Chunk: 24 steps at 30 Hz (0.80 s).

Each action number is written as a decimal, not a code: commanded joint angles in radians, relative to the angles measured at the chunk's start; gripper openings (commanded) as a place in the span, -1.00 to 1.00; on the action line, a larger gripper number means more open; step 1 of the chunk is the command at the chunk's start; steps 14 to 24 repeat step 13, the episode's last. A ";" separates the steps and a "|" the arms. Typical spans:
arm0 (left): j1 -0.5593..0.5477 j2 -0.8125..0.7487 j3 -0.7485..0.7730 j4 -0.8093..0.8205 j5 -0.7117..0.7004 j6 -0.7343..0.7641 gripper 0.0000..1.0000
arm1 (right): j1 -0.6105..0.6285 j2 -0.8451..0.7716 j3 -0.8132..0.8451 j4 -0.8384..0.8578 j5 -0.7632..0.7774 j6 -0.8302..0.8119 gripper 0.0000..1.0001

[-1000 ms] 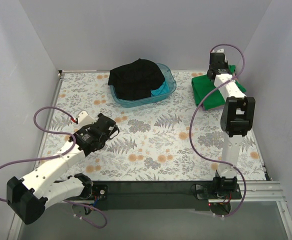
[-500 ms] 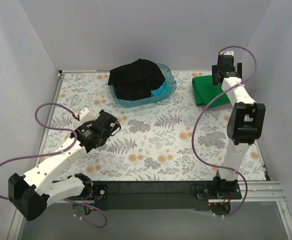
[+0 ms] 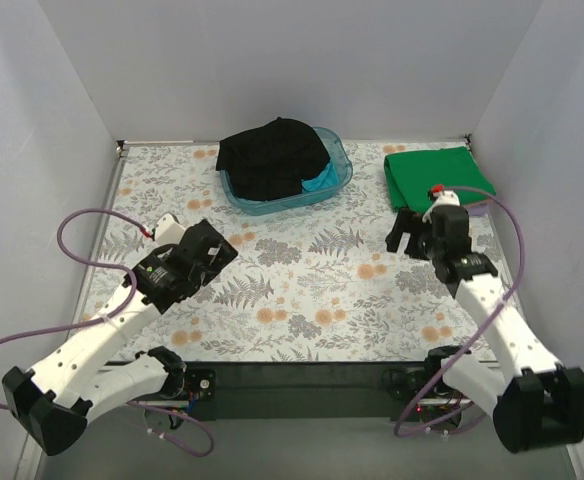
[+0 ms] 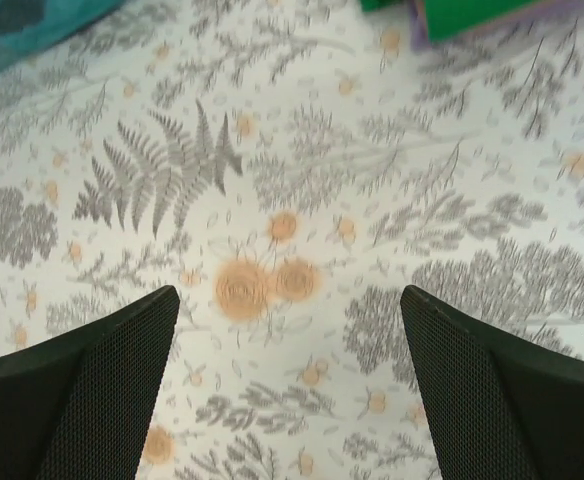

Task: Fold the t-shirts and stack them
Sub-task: Neatly place the folded tshirt to the corner

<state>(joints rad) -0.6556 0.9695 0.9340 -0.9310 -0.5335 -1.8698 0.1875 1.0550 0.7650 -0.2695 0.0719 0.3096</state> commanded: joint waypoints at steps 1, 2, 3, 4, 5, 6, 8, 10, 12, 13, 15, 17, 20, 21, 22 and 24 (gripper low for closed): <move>0.007 -0.087 -0.041 -0.023 0.036 0.005 0.96 | -0.005 -0.227 -0.145 0.006 -0.116 0.083 0.97; 0.008 -0.106 -0.053 -0.022 0.036 0.001 0.96 | -0.005 -0.275 -0.197 0.001 -0.121 0.088 0.97; 0.008 -0.133 -0.063 -0.020 0.032 0.001 0.96 | -0.005 -0.321 -0.222 -0.007 -0.130 0.092 0.97; 0.008 -0.144 -0.067 -0.012 0.027 0.003 0.96 | -0.005 -0.401 -0.237 -0.023 -0.133 0.098 0.97; 0.008 -0.149 -0.066 -0.014 0.024 0.000 0.96 | -0.003 -0.435 -0.251 -0.028 -0.138 0.103 0.97; 0.010 -0.153 -0.063 -0.012 0.026 -0.003 0.96 | -0.005 -0.469 -0.278 -0.034 -0.141 0.103 0.97; 0.010 -0.152 -0.052 -0.009 0.030 0.000 0.96 | -0.003 -0.545 -0.297 -0.051 -0.146 0.089 0.97; 0.010 -0.144 -0.041 -0.020 0.033 -0.012 0.97 | -0.003 -0.596 -0.308 -0.068 -0.098 0.083 0.97; 0.010 -0.140 -0.035 -0.023 0.049 -0.014 0.96 | -0.003 -0.613 -0.305 -0.086 -0.040 0.083 0.97; 0.010 -0.138 -0.035 -0.023 0.053 -0.014 0.96 | -0.005 -0.622 -0.297 -0.094 -0.021 0.100 0.97; 0.010 -0.138 -0.035 -0.023 0.053 -0.014 0.96 | -0.005 -0.622 -0.297 -0.094 -0.021 0.100 0.97; 0.010 -0.138 -0.035 -0.023 0.053 -0.014 0.96 | -0.005 -0.622 -0.297 -0.094 -0.021 0.100 0.97; 0.010 -0.138 -0.035 -0.023 0.053 -0.014 0.96 | -0.005 -0.622 -0.297 -0.094 -0.021 0.100 0.97; 0.010 -0.138 -0.035 -0.023 0.053 -0.014 0.96 | -0.005 -0.622 -0.297 -0.094 -0.021 0.100 0.97; 0.010 -0.138 -0.035 -0.023 0.053 -0.014 0.96 | -0.005 -0.622 -0.297 -0.094 -0.021 0.100 0.97; 0.010 -0.138 -0.035 -0.023 0.053 -0.014 0.96 | -0.005 -0.622 -0.297 -0.094 -0.021 0.100 0.97</move>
